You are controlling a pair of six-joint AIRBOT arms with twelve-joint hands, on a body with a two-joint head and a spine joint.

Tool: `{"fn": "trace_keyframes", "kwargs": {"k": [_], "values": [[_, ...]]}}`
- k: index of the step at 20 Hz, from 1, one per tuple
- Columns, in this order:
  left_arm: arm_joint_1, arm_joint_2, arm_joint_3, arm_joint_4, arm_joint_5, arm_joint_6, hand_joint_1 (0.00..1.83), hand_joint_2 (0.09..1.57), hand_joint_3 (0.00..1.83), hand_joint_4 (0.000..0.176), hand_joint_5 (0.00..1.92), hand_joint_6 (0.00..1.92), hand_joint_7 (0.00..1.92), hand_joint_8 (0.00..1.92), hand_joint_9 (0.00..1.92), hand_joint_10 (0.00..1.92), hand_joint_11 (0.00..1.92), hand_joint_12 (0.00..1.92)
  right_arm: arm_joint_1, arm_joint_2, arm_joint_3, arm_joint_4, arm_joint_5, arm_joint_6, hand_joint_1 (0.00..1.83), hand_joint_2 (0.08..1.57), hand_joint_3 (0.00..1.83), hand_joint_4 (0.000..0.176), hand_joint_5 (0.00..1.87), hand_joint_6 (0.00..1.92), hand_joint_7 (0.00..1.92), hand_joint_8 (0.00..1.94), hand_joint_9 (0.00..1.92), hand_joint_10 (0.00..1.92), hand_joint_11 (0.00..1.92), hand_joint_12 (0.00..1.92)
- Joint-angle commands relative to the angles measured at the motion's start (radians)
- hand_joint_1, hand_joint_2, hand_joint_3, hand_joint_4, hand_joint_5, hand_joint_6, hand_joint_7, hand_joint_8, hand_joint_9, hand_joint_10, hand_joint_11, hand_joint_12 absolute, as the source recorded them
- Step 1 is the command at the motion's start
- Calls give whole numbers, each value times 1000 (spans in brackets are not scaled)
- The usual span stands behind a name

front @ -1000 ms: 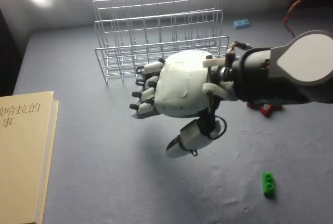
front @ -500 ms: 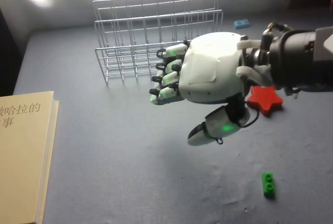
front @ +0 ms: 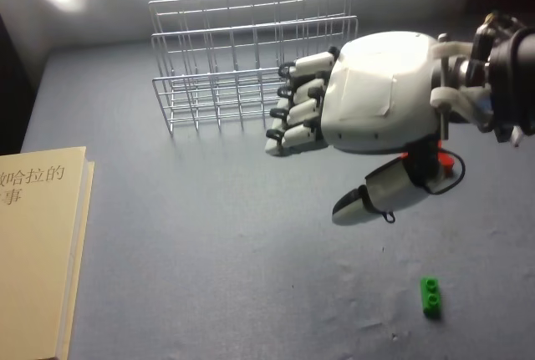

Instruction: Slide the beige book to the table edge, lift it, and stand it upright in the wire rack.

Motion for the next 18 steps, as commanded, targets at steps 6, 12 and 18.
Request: {"fn": "trace_keyframes", "kwargs": {"k": [6, 12, 18], "values": [[-5, -10, 14, 2, 81, -2, 668, 987, 0, 0, 209, 1, 235, 0, 243, 0, 0, 718, 27, 23, -7, 18, -123, 0, 235, 1148, 3, 0, 337, 5, 336, 2, 326, 2, 0, 924], [-5, -16, 14, 2, 81, 0, 653, 1010, 3, 0, 224, 3, 266, 5, 259, 4, 0, 765, 22, 52, -6, 19, -171, 0, 232, 1144, 0, 0, 336, 2, 349, 4, 343, 6, 0, 955], [-8, -19, 12, 2, 77, 0, 718, 1002, 1, 0, 260, 5, 280, 1, 284, 5, 0, 847, 24, 70, -6, 19, -172, -27, 227, 1147, 1, 0, 317, 0, 325, 0, 318, 1, 0, 862]]}}
